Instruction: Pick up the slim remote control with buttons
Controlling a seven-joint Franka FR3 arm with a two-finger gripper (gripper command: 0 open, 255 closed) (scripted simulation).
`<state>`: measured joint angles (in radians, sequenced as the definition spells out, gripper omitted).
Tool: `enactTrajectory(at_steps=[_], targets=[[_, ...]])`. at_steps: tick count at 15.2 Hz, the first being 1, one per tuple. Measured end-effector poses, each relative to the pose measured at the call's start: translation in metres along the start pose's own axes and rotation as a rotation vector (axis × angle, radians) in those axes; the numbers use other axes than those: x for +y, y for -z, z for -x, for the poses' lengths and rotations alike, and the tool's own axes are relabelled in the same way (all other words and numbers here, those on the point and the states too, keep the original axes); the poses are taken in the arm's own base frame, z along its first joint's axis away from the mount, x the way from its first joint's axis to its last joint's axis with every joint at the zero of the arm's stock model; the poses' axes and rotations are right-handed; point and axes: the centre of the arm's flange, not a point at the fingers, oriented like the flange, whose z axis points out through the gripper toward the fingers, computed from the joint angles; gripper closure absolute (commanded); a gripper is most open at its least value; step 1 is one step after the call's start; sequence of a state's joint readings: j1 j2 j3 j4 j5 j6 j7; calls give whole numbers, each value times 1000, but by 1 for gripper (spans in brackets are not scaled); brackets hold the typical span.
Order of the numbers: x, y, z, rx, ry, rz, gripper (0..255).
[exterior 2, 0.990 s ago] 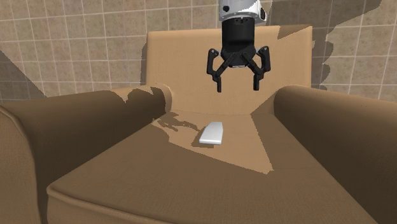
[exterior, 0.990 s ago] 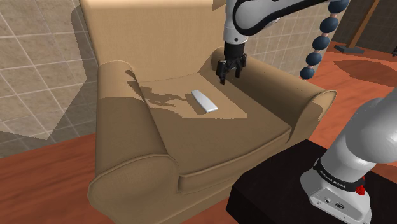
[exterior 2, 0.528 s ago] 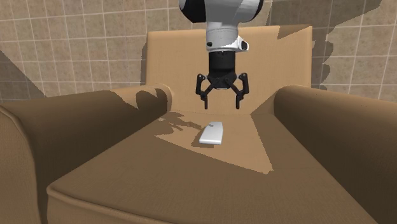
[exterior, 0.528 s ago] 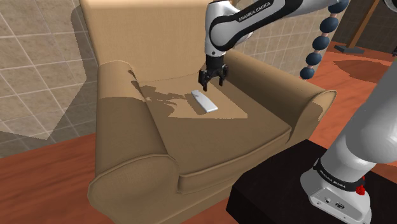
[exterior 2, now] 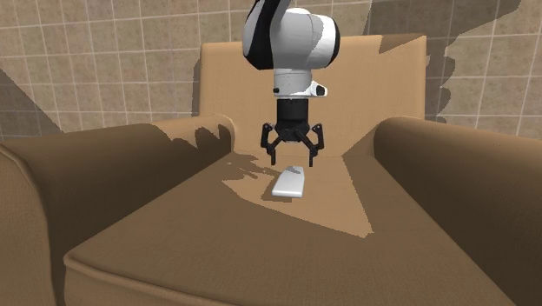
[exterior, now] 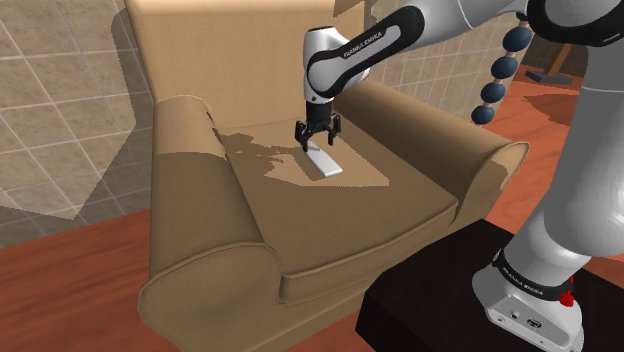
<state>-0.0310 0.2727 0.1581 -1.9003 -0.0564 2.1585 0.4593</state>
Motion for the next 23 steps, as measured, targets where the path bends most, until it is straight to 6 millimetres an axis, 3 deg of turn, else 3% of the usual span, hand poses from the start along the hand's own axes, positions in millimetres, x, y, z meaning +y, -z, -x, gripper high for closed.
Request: enactTrajectory(at_steps=[6, 7, 17, 23], targets=[[0, -32, -1, -1, -2, 0, 0], [0, -33, -1, -1, -2, 0, 255], [0, -34, -1, 0, -2, -1, 255], [0, -9, -1, 0, -2, -1, 255]])
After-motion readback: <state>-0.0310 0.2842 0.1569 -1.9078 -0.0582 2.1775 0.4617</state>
